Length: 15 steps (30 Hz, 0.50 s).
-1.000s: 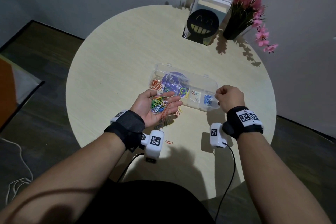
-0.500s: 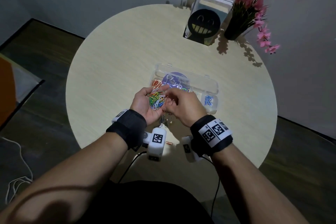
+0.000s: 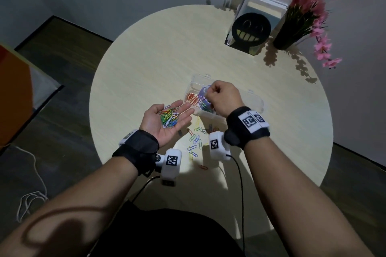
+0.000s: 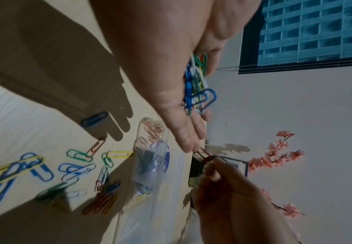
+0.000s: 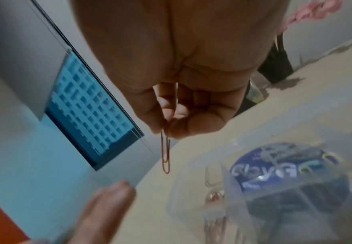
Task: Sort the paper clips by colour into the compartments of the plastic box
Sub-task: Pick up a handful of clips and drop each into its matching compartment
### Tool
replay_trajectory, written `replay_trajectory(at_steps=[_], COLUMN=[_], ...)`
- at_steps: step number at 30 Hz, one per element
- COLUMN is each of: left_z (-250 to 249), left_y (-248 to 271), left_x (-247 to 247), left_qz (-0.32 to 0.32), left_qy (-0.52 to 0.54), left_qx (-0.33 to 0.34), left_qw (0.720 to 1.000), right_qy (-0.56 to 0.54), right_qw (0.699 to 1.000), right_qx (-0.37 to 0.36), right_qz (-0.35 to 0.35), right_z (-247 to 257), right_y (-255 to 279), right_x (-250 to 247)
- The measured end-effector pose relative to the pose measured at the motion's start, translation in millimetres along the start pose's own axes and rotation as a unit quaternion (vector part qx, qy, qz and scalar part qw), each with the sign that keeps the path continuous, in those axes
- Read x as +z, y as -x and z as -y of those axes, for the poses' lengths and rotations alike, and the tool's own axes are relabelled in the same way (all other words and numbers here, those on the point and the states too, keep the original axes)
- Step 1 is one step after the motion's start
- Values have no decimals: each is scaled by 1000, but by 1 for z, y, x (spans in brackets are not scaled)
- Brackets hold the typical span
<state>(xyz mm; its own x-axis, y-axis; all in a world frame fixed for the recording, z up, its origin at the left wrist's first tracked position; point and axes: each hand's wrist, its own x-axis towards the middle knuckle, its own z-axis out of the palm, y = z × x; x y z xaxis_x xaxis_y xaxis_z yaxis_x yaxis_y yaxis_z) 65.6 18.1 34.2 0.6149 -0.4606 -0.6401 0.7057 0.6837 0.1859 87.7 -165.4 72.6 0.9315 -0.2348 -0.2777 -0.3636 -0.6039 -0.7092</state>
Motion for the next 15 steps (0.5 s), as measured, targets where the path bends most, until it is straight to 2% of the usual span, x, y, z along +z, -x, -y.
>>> replay_trajectory(at_steps=[5, 8, 11, 15], left_z=[-6, -6, -2, 8], left_y=[-4, -9, -16, -28], left_x=[4, 11, 16, 22], left_qz=[7, 6, 5, -13], left_qy=[0, -22, -51, -79], left_qx=[-6, -12, -31, -35], left_qw=[1000, 1000, 998, 996], right_qy=[24, 52, 148, 243], right_qw=[998, 996, 982, 960], right_qx=[47, 76, 113, 137], right_qz=[33, 3, -20, 17], right_z=[-4, -28, -59, -85], right_y=[-23, -24, -18, -13], right_x=[18, -3, -39, -56])
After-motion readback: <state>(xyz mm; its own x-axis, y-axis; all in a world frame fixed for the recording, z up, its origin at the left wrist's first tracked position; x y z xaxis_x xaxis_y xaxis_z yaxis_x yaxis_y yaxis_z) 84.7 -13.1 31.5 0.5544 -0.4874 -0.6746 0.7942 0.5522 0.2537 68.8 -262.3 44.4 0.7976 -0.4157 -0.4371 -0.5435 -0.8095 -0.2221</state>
